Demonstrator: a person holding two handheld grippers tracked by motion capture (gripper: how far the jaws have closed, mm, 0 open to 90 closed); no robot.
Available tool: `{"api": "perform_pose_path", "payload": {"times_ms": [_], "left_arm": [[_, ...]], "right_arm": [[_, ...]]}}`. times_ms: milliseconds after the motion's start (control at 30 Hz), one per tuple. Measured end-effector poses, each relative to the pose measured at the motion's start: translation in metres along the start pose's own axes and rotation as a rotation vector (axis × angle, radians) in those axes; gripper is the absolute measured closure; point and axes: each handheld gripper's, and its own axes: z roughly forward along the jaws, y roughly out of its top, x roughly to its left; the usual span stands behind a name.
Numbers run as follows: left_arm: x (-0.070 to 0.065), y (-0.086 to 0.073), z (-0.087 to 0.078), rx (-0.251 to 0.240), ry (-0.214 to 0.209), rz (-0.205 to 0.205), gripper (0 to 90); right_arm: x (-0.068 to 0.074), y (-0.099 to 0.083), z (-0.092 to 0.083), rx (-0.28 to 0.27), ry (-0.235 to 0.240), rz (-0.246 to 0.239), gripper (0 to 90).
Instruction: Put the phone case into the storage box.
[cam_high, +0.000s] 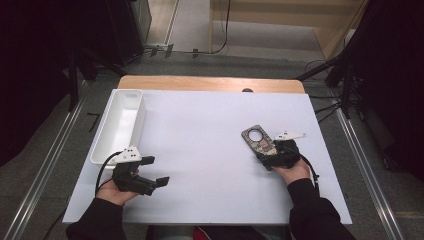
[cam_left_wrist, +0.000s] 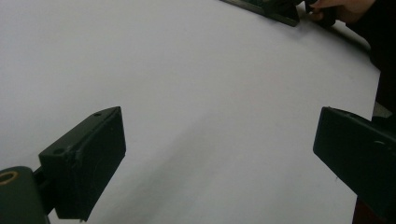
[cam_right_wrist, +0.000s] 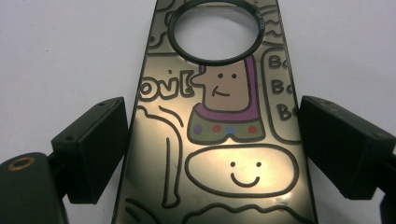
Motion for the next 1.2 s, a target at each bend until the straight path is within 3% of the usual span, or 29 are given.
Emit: {"api": "perform_pose_path", "payload": {"times_ms": [467,1200], "left_arm": [[0.0004,-0.0003,-0.0017,-0.005,0.002,-0.002,2.0],[-0.0004,0.0005,-0.0004,-0.001,-0.017,-0.003,2.0]], "right_arm": [[0.0053,0.0003,0.0019,0.016,-0.043,-0.043,9.5],[0.0048,0.0034,0.0018,0.032,-0.041,-0.036,10.3]]}}
